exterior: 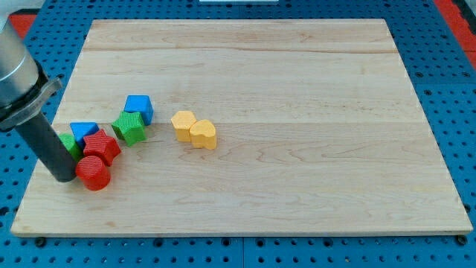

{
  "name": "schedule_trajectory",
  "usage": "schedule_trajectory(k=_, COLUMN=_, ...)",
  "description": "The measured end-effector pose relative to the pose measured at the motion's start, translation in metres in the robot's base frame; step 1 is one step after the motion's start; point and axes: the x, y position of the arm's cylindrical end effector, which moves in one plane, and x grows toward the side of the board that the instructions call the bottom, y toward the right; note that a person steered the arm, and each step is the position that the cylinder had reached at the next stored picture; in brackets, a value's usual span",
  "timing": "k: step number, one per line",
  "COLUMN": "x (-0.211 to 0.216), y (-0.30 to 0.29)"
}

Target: Push the green circle and blue triangle from each other

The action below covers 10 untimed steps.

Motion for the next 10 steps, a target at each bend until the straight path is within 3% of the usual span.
schedule_trajectory(k=2, x=0.044, y=-0.063)
schedule_trajectory(k=3, x=0.041, y=-0.064)
schedule_trajectory(k=5, x=-0.055, y=-0.061)
schedule_trajectory(k=10, x=-0.052, y=-0.005)
